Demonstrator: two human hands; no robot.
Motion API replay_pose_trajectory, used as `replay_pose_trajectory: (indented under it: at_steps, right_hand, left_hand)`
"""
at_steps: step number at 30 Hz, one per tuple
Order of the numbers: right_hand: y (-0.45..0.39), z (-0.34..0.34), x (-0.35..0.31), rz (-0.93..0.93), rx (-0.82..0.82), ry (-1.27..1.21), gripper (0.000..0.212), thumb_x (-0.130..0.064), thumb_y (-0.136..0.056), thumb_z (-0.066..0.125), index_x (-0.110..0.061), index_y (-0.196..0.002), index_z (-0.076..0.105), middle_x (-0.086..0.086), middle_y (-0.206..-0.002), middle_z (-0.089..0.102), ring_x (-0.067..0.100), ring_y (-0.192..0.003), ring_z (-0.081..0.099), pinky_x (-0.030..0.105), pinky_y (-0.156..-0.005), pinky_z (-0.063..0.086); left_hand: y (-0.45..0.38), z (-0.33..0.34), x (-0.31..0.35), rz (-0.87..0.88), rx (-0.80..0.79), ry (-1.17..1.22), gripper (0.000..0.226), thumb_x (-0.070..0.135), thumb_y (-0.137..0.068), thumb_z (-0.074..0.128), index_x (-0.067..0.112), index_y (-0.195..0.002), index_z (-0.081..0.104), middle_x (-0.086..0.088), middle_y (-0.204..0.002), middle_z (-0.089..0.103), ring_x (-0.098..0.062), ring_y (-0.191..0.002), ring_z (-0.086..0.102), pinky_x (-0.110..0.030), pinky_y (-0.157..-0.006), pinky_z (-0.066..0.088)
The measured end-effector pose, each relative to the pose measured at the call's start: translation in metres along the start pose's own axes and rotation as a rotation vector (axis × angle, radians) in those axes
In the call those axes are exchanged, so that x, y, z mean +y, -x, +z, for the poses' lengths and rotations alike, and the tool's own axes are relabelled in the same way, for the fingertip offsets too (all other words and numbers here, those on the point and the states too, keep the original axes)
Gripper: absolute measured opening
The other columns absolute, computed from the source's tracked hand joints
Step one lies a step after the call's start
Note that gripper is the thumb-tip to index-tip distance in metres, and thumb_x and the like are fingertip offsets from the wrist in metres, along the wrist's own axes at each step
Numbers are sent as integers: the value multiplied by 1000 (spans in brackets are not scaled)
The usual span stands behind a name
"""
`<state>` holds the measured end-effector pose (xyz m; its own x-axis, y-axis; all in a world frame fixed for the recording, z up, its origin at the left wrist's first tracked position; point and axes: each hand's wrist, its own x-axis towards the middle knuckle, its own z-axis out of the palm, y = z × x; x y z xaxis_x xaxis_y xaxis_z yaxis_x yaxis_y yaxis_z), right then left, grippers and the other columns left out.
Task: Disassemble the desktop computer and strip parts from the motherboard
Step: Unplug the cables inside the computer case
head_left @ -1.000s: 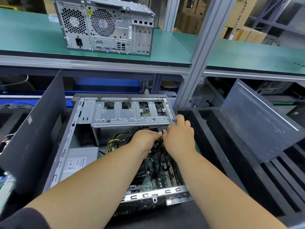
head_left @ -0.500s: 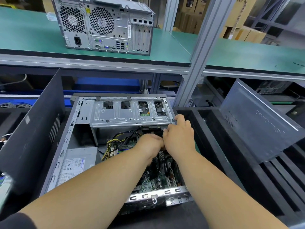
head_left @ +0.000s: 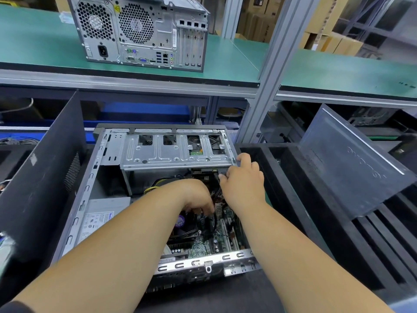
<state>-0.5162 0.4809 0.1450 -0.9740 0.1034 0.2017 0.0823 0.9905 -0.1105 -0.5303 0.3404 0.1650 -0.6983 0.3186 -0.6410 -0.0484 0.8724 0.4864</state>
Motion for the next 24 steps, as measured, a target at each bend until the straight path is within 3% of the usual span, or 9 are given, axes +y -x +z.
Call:
replay_pose_trajectory:
  at_steps: [2, 4, 6, 8, 10, 13, 18, 24]
  right_hand:
    - [0, 0, 0, 1, 0, 3, 38, -45, -97, 52, -14, -102, 72, 1, -132, 37, 24, -109, 41, 37, -91, 37]
    - [0, 0, 0, 3, -5, 19, 37, -45, -98, 51, -15, -103, 71, 1, -133, 36, 25, -109, 41, 37, -90, 36]
    - [-1, 0, -1, 2, -11, 42, 36, -45, -98, 50, -16, -106, 70, 1, -133, 36, 25, -110, 41, 37, -90, 36]
    - [-1, 1, -1, -1, -17, 49, 34, -43, -99, 50, -16, -107, 69, 2, -135, 35, 25, -111, 41, 37, -90, 35]
    - [-1, 1, -1, -4, -14, 47, 33, -42, -99, 50, -17, -107, 69, 2, -135, 35, 25, -111, 41, 37, -89, 35]
    - [-2, 1, -1, -7, -5, 38, 30, -40, -98, 51, -18, -105, 69, 1, -134, 36, 25, -111, 41, 37, -88, 34]
    - [-4, 0, 3, 12, -10, -83, 23, -38, -95, 59, -19, -93, 72, -3, -134, 37, 22, -114, 36, 36, -91, 32]
    - [-3, 0, 2, 49, -7, -139, 20, -34, -94, 60, -19, -89, 73, -5, -132, 38, 20, -113, 35, 36, -92, 33]
  left_hand:
    - [-8, 0, -4, -30, 176, -207, 29, 25, -92, 57, 10, -114, 69, -5, -103, 65, -20, -87, 54, -30, -82, 47]
    - [-17, 5, -6, 37, 253, -138, 29, 23, -97, 51, 9, -117, 67, -8, -108, 65, -22, -93, 57, -28, -86, 46]
    - [-24, 11, -7, 122, 224, 324, 27, 16, -98, 52, 6, -118, 66, -9, -105, 66, -22, -91, 63, -31, -89, 51]
    - [-26, 17, -7, 149, 179, 747, 25, 8, -98, 49, 1, -119, 61, -8, -91, 65, -18, -74, 62, -29, -70, 53]
    - [-31, 20, -8, 131, 176, 960, 23, 9, -100, 47, 5, -117, 61, -6, -88, 68, -13, -72, 63, -23, -64, 51]
    - [-33, 20, -8, 83, 97, 1181, 19, 22, -99, 53, 12, -110, 64, -2, -87, 72, -13, -81, 66, -25, -70, 51]
    - [-34, 18, -7, 90, 58, 1342, 18, 31, -97, 55, 17, -90, 62, 2, -72, 74, -14, -83, 68, -28, -75, 51]
    - [-36, 19, -5, 71, 86, 1376, 22, 30, -98, 53, 15, -86, 63, 2, -66, 73, -11, -70, 69, -26, -71, 52]
